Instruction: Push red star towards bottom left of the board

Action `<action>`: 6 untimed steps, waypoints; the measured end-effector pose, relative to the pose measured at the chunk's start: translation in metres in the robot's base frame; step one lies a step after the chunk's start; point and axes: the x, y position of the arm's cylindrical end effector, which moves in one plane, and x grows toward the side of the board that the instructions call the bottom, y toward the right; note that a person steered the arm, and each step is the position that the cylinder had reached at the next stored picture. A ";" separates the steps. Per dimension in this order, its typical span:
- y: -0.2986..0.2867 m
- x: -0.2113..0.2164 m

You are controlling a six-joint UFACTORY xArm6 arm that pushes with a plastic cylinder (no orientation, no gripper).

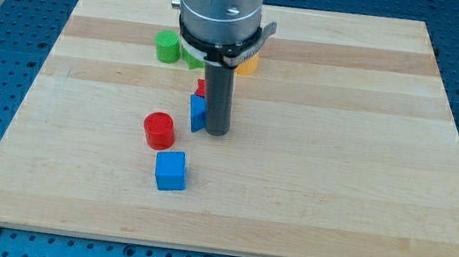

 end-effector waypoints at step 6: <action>0.019 -0.006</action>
